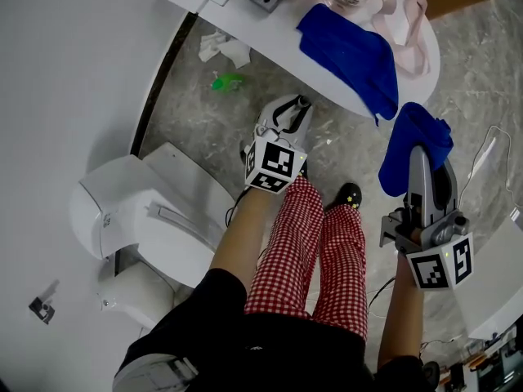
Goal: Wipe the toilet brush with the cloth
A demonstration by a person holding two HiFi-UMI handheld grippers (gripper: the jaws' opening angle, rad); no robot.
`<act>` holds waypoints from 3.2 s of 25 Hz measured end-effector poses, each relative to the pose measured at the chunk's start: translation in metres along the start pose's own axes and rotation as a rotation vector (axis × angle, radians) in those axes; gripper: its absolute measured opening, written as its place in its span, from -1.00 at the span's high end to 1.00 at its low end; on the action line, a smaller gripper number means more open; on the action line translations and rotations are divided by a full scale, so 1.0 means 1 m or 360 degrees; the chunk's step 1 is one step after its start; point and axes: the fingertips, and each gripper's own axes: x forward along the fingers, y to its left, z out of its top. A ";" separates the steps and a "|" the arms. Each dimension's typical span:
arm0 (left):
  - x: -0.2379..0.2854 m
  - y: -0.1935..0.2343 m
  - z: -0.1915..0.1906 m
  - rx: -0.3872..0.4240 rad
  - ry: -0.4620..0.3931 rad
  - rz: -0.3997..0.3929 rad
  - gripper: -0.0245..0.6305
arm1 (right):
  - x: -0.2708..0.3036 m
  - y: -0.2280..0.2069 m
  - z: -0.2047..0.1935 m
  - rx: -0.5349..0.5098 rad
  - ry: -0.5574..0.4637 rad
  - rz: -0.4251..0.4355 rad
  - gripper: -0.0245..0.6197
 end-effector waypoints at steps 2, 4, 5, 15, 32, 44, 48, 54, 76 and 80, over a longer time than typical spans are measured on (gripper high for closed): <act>-0.005 -0.002 0.000 0.0002 -0.0021 0.0007 0.64 | -0.002 0.002 -0.003 0.0004 0.0007 0.0008 0.72; -0.013 0.000 0.000 -0.0032 -0.0047 0.0060 0.64 | -0.005 0.005 -0.005 0.0002 0.0012 0.0013 0.72; -0.018 0.002 -0.001 -0.0051 -0.0057 0.0083 0.64 | -0.007 0.007 -0.006 -0.0002 0.0012 0.0017 0.72; -0.045 -0.002 -0.010 -0.0042 -0.0050 0.0131 0.64 | -0.019 0.016 -0.006 -0.0020 -0.0006 0.0073 0.72; -0.086 -0.002 -0.001 -0.0076 -0.0115 0.0173 0.64 | -0.037 0.033 -0.005 -0.0053 -0.0055 0.0099 0.72; -0.126 0.002 0.026 -0.0097 -0.0203 0.0265 0.64 | -0.045 0.048 -0.001 -0.0055 -0.0058 0.0144 0.72; -0.140 0.002 0.031 -0.0110 -0.0211 0.0298 0.64 | -0.047 0.055 0.001 -0.0066 -0.0058 0.0174 0.72; -0.167 -0.002 0.038 -0.0175 -0.0249 0.0342 0.64 | -0.049 0.073 0.004 -0.0078 -0.0053 0.0228 0.72; -0.224 -0.037 0.072 -0.0231 -0.0300 0.0395 0.64 | -0.062 0.122 0.017 -0.0113 -0.0039 0.0441 0.72; -0.231 -0.044 0.086 -0.0227 -0.0325 0.0407 0.64 | -0.067 0.131 0.019 -0.0143 -0.0027 0.0524 0.72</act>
